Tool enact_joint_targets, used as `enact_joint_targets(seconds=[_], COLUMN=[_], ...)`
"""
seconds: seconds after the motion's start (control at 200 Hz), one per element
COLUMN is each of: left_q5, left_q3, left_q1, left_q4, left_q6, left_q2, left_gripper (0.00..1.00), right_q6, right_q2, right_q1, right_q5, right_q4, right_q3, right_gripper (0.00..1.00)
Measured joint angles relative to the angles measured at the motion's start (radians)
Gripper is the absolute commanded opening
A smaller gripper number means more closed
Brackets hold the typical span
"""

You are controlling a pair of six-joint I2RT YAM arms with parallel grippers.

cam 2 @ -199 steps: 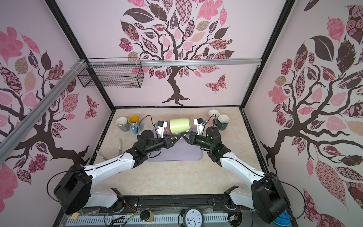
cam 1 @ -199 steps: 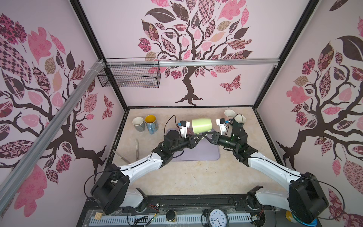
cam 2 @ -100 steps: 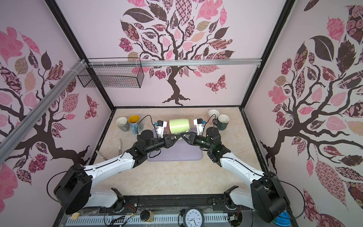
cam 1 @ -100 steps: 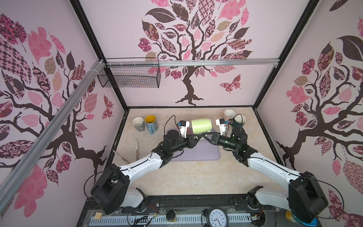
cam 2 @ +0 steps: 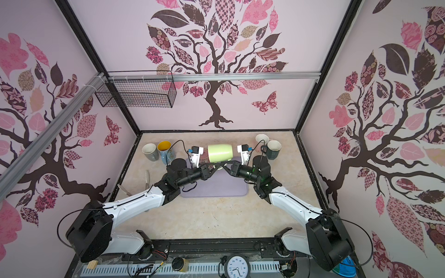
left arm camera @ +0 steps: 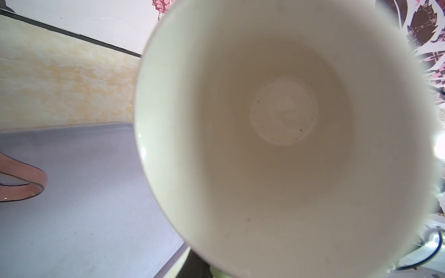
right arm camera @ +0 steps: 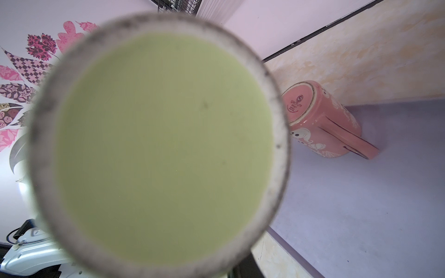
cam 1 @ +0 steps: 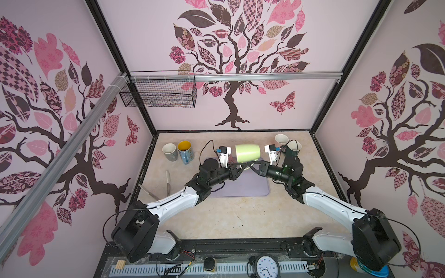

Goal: Turn the mug right side up
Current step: Place the mug at the top-left of the table.

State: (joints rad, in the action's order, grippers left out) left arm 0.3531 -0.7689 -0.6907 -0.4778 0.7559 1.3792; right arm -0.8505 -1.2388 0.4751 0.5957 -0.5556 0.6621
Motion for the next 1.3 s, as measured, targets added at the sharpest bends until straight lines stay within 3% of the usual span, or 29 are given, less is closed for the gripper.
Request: enact_joint_targets(seconds=[0.42, 0.665, 0.98, 1.301], left_q5=[-0.008, -0.029, -0.043, -0.138], left_q3=[0.001, 0.002, 0.002, 0.001], left_q1=[-0.001, -0.014, -0.023, -0.026], left_q4=[0.001, 0.012, 0.023, 0.128], left_q6=[-0.023, -0.036, -0.05, -0.066], left_q2=[-0.011, -0.058, -0.066, -0.066], left_gripper=[0.0, 0.0, 0.0, 0.0], right_q6=[0.006, 0.025, 0.04, 0.069], right_q2=[0.0, 0.002, 0.002, 0.002], right_q1=[0.002, 0.009, 0.016, 0.02], right_q5=[0.0, 0.001, 0.003, -0.015], right_q4=[-0.01, -0.026, -0.026, 0.019], right_q3=[0.0, -0.001, -0.007, -0.024], right_gripper=[0.13, 0.31, 0.34, 0.48])
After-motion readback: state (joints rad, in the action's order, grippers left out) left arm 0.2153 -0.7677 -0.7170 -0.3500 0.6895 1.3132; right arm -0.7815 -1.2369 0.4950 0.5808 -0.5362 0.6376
